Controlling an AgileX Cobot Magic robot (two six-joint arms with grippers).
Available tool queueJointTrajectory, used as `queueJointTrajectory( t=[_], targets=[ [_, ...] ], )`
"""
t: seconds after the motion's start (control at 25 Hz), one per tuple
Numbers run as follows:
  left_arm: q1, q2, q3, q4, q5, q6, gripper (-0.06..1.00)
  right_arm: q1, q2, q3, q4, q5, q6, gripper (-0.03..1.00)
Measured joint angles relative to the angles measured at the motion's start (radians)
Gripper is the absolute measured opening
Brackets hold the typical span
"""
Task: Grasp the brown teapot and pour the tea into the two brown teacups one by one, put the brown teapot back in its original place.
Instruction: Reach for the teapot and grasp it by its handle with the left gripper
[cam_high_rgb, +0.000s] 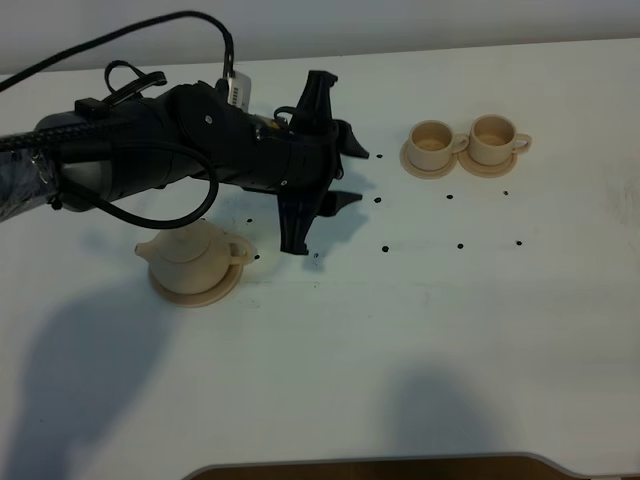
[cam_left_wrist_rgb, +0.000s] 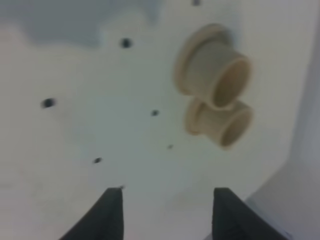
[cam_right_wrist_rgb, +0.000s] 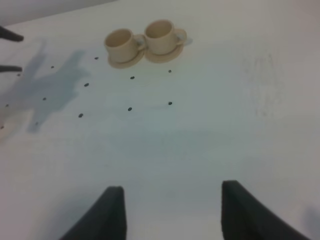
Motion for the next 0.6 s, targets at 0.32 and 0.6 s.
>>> queueJointTrajectory(
  t=[0.32,0.6],
  targets=[
    [0.0,0.0,-0.024,0.1,0.108,-0.03,0.45,0.0,0.0,0.0,0.0,0.0,0.0,0.45],
    [-0.002,0.0,-0.189,0.413,0.432,-0.279,0.45,0.0,0.0,0.0,0.0,0.0,0.0,0.45]
  ],
)
